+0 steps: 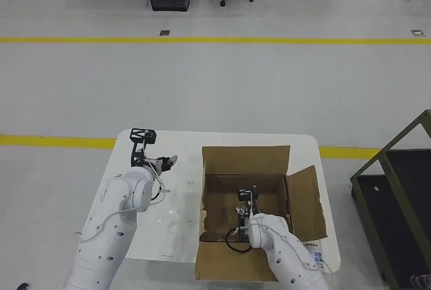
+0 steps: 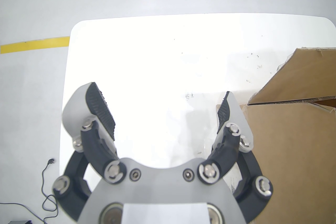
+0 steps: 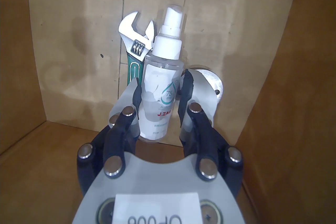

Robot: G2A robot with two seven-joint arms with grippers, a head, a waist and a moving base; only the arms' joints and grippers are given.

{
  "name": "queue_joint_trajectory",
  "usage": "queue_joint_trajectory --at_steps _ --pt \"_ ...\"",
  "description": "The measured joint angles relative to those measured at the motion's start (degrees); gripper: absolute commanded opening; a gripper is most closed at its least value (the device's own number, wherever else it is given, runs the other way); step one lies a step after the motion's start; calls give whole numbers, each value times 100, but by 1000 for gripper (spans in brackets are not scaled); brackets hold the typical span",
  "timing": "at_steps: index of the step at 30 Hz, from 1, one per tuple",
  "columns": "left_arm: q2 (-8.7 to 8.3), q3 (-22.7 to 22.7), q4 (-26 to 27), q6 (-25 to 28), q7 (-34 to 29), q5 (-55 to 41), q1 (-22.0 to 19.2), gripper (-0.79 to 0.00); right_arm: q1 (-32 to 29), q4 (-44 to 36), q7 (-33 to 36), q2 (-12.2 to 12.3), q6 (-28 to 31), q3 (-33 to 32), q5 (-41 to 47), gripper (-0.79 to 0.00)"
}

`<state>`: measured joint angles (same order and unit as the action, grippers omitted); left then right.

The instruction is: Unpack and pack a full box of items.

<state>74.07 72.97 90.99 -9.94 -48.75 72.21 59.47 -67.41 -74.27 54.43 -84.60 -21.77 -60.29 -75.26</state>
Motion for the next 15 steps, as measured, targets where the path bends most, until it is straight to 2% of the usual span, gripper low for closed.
queue_joint_trajectory --at_steps 11,15 --pt "0 0 0 0 0 0 0 0 107 282 -74 -48 15 20 91 -413" --pt "0 0 0 0 0 0 0 0 153 387 -120 -73 17 51 121 -449"
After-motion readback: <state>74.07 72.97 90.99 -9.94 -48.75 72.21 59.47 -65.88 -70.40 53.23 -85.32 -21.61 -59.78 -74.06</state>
